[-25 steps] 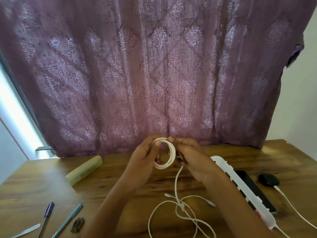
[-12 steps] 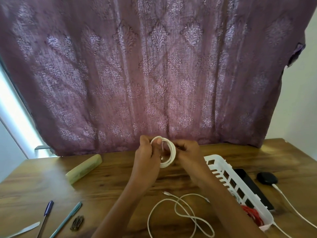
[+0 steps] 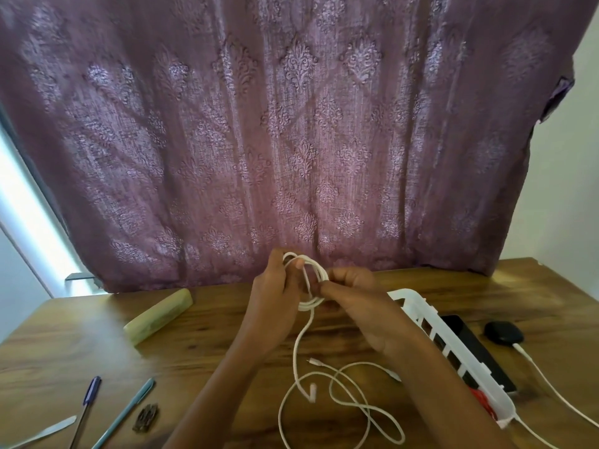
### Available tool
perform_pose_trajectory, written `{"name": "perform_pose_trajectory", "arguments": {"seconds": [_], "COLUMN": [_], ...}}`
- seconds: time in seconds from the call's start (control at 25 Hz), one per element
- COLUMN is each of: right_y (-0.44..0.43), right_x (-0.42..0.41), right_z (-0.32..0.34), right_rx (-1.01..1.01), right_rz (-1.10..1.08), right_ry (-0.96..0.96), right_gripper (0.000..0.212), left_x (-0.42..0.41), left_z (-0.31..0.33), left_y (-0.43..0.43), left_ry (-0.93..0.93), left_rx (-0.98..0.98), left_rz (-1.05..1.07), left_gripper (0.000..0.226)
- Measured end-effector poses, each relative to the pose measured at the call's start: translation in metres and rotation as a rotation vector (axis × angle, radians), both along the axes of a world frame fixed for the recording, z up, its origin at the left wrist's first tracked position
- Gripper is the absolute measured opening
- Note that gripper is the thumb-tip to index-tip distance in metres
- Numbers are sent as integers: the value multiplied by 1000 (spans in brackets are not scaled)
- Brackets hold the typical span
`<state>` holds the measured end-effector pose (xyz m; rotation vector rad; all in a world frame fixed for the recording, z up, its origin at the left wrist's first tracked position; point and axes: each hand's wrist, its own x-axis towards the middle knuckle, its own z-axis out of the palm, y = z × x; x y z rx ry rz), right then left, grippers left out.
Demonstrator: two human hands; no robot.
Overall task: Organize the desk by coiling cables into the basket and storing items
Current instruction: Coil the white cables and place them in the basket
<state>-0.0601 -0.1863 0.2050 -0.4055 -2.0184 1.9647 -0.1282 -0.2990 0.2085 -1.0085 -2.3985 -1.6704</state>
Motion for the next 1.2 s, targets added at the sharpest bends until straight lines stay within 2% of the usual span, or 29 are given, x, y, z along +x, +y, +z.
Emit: {"name": "perform_pose_trajectory", "arguments": {"seconds": [0.2, 0.32, 0.4, 0.48, 0.64, 0.72, 0.84, 0.92, 1.04, 1.2], "right_y": [9, 11, 10, 4, 1, -4, -15, -14, -6, 11], "right_x": [-3, -5, -5, -5, 1, 6, 7, 7, 6, 8], "right_z": [-10, -16, -19, -17, -16, -14, -13, -12, -4, 7], "right_rx": [-354, -644, -726, -653, -85, 73, 318, 301, -33, -210], "right_rz": [222, 386, 437, 355, -201, -208, -164, -177, -165, -114], "right_ry": [56, 113, 158, 165, 215, 241, 228, 214, 104, 126], "right_gripper": [26, 34, 43, 40, 23, 23, 7, 12, 28, 33], "left_x": [-6, -3, -1, -2, -6, -6, -3, -2, -5, -7], "left_z": [-9, -11, -9, -8, -13, -13, -11, -13, -22, -26], "left_y": [1, 2, 5, 6, 4, 4, 9, 9, 8, 10], "left_ry": [-116, -68, -27, -40, -35, -42, -92, -103, -47, -60], "left_rx": [65, 82, 63, 59, 70, 80, 114, 118, 48, 36], "left_rz": [-48, -26, 13, 58, 178, 203, 167, 149, 135, 122], "left_gripper": [19, 23, 28, 23, 26, 25, 24, 28, 32, 30]}}
